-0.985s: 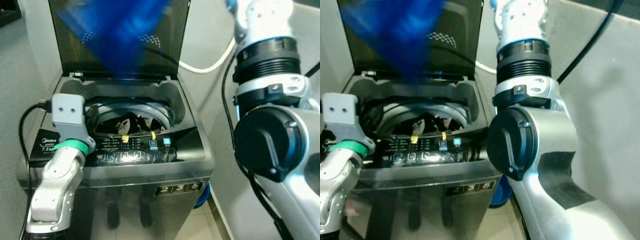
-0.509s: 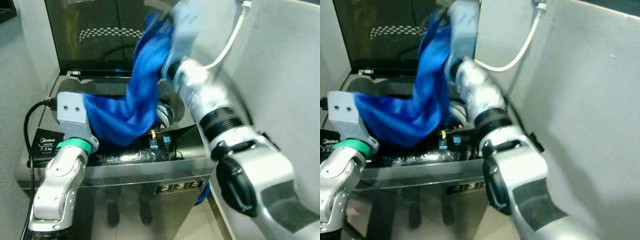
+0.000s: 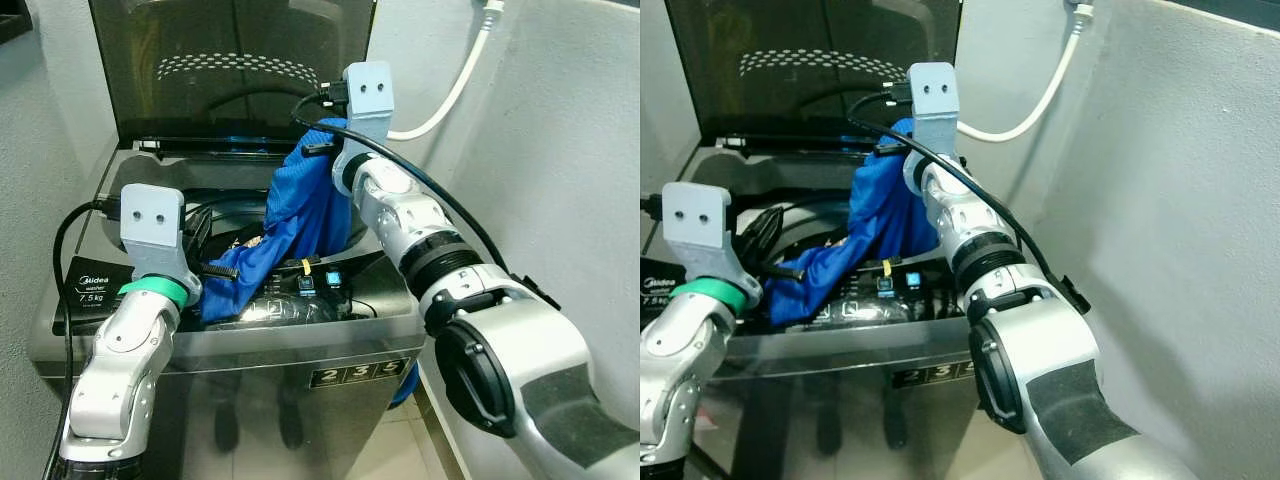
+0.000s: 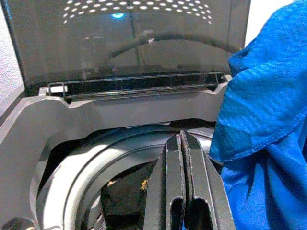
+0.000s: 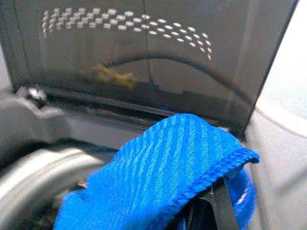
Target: Clothes washing
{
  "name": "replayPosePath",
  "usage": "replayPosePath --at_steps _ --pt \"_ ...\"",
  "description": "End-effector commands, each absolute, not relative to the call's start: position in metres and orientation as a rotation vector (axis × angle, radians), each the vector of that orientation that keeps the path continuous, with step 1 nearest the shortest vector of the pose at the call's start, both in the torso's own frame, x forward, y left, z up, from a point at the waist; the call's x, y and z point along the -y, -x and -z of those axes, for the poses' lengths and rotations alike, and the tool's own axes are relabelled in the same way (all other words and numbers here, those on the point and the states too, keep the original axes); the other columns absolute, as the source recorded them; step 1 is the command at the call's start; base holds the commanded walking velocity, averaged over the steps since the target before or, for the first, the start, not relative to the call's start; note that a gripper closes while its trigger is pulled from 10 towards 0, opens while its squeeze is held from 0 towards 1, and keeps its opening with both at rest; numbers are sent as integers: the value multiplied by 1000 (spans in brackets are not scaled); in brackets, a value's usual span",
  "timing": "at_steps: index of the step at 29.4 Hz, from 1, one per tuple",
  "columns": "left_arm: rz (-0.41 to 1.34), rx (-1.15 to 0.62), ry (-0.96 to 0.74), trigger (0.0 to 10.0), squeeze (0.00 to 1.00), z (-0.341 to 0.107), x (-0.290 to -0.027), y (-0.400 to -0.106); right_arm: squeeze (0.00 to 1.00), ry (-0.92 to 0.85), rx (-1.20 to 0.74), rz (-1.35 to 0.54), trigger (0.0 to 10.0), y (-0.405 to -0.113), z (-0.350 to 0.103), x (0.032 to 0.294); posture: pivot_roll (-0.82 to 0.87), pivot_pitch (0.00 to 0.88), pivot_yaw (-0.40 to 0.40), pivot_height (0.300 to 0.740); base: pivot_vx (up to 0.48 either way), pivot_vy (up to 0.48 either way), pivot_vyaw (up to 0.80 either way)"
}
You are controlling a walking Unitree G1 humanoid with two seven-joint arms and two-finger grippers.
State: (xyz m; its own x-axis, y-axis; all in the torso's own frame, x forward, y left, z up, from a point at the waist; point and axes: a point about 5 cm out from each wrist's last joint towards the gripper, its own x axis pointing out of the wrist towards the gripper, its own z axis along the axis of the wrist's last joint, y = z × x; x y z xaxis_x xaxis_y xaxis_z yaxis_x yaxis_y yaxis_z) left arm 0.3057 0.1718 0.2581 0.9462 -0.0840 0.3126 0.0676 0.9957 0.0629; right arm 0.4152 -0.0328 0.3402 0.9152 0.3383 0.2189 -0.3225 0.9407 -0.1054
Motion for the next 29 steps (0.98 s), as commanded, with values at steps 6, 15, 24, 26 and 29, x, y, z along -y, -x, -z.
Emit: replayPosePath --at_steps 6,15,24,26,29 --pt "93 275 -113 10000 0 -250 -169 -307 0 226 273 -259 10000 -418 -334 40 16 27 -26 740 0 0 0" --pt "113 267 -118 10000 0 -251 -167 -308 0 4 588 -91 10000 -406 -393 59 14 45 -9 740 0 0 0" --pt "131 264 -129 10000 0 -253 -166 -311 0 105 450 -286 10000 -408 -367 31 20 55 6 740 0 0 0" --pt "131 264 -129 10000 0 -253 -166 -311 0 105 450 -286 10000 -408 -367 31 20 55 6 740 0 0 0" --pt "134 262 -132 10000 0 -252 -166 -310 0 133 364 -376 10000 -409 -350 20 21 57 5 740 0 0 0"
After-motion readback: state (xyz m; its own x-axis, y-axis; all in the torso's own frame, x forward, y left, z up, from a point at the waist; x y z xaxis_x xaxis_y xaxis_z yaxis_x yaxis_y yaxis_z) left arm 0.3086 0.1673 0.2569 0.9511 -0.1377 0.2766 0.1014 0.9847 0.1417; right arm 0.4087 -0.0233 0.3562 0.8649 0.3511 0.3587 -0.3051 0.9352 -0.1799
